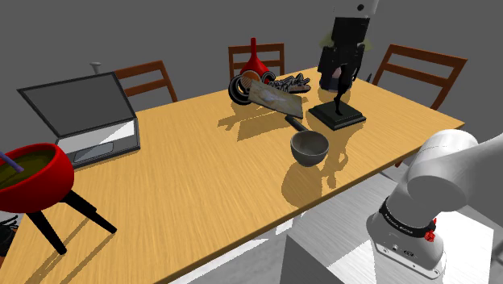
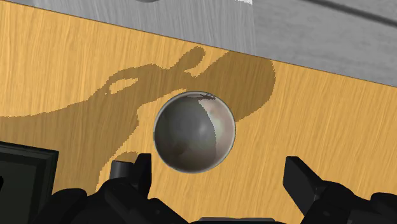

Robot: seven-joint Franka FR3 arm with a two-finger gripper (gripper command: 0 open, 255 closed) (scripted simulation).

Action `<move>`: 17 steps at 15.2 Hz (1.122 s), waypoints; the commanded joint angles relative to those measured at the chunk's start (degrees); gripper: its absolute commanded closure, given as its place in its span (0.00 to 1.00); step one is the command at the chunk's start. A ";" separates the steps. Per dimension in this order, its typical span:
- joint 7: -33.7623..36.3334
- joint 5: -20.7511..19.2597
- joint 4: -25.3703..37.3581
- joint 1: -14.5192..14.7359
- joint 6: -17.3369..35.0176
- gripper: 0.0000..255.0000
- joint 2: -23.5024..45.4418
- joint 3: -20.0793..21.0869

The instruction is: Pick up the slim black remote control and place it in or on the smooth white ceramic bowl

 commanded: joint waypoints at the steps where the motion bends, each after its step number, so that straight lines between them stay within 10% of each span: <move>1: 0.00 0.00 0.00 0.00 0.00 0.00 0.00 0.00; 17: -3.44 -3.52 -10.91 -4.70 30.68 0.00 18.10 -5.20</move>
